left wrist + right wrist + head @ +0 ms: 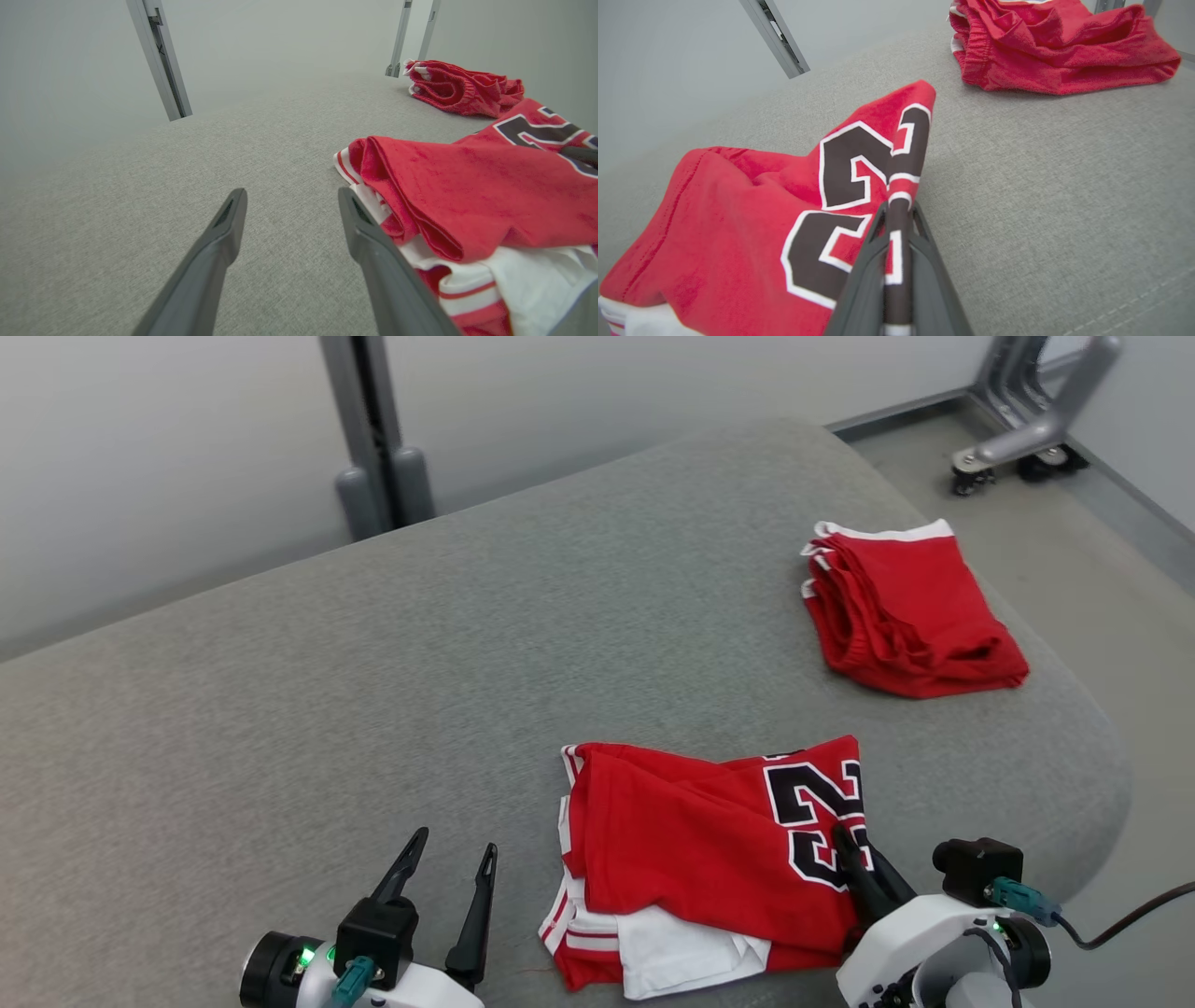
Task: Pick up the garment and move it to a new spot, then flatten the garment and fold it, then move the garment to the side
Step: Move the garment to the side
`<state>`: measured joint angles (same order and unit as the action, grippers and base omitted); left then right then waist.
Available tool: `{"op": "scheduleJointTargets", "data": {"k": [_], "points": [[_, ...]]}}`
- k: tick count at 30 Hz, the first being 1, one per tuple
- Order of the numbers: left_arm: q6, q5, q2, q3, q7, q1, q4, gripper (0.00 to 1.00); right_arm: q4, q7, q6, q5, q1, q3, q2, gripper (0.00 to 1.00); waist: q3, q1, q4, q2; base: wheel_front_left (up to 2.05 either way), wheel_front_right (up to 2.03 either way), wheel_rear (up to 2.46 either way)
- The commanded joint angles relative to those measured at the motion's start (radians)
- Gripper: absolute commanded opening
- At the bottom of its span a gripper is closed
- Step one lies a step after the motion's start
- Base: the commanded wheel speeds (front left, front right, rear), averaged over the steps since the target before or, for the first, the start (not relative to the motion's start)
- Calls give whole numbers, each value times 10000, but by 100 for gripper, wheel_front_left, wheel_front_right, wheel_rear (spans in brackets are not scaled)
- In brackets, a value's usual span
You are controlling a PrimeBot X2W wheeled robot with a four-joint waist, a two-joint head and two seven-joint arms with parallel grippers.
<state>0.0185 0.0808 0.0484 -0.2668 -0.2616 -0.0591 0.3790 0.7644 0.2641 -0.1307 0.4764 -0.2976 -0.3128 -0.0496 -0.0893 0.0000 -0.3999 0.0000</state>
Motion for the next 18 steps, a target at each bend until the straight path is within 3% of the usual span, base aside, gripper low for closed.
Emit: {"op": "scheduleJointTargets", "data": {"k": [1,10,18], "points": [[3,-119,49,16,-40,-163,40,100,-88,-5,0,65,-87,-21,-41,0,-190,0,-865,0,0,0,0],[-168,-189,53,-262,-40,-555,226,100,-948,-5,0,-156,-143,191,-35,0,-430,0,-1156,0,0,0,0],[-70,-300,49,-454,-40,-414,90,100,-1161,-5,0,-747,-1021,302,-47,0,-528,0,-909,0,0,0,0]]}}
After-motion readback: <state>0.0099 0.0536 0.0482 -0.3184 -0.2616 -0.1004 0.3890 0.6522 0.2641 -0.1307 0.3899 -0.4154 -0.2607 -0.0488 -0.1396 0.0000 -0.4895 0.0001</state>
